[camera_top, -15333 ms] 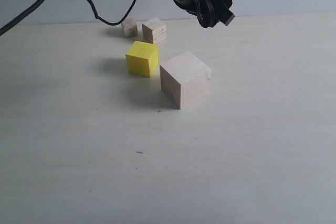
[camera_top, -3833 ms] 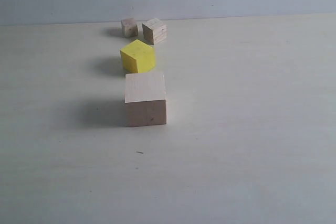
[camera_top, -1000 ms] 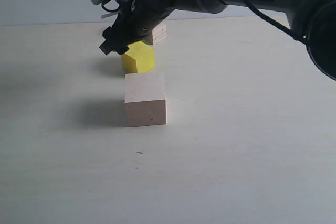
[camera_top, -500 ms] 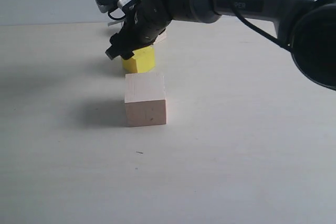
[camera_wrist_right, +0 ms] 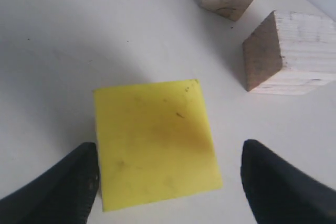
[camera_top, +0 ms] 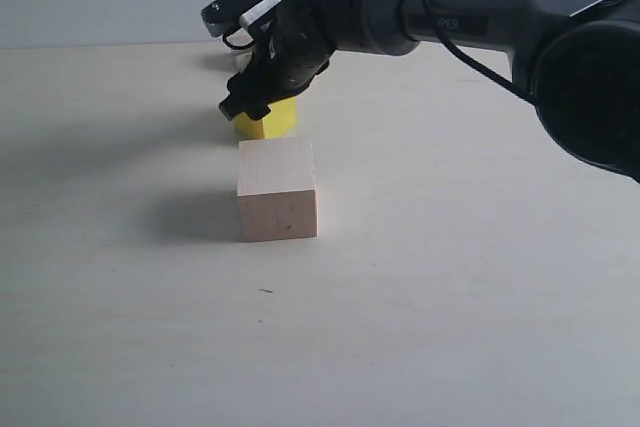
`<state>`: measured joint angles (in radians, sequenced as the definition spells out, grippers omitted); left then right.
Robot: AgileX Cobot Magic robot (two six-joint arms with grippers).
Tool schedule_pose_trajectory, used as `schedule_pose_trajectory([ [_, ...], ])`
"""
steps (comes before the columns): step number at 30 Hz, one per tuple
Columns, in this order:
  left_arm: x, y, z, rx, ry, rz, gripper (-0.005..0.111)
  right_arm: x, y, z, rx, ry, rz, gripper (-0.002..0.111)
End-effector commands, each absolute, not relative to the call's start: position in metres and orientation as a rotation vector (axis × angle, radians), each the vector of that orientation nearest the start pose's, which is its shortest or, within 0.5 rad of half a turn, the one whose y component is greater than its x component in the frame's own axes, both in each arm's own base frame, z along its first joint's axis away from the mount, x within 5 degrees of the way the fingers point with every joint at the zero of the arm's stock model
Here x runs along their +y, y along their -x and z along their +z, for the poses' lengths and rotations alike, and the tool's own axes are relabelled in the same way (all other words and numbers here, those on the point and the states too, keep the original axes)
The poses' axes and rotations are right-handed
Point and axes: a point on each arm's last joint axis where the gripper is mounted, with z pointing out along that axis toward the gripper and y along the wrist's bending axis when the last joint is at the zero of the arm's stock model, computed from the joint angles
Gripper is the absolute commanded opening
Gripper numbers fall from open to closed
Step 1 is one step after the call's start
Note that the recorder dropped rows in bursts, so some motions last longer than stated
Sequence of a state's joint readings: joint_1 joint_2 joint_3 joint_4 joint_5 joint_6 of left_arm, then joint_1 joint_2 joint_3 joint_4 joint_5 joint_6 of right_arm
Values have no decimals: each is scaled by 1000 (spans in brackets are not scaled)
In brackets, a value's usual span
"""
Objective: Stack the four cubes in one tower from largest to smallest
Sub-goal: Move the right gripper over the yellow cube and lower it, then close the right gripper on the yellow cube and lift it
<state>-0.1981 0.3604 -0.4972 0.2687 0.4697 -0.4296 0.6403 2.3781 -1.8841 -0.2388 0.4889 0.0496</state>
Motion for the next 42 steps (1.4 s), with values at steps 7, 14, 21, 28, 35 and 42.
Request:
schedule_pose_trajectory([
  [7,-5,-77,315,1789,72,-177,0,309,-431,115,2335,848,146,72],
  [14,-5,-77,315,1789,72,-177,0,310,-432,114,2322,845,153,71],
  [21,-5,-77,315,1789,62,-169,0,309,-431,118,2335,847,146,31],
  [28,-5,-77,315,1789,51,-161,0,303,-426,143,2369,846,122,0],
  [35,-5,-77,315,1789,51,-161,0,298,-420,187,2342,827,121,0],
  [42,-5,-77,315,1789,50,-159,0,286,-406,234,2362,812,102,0],
])
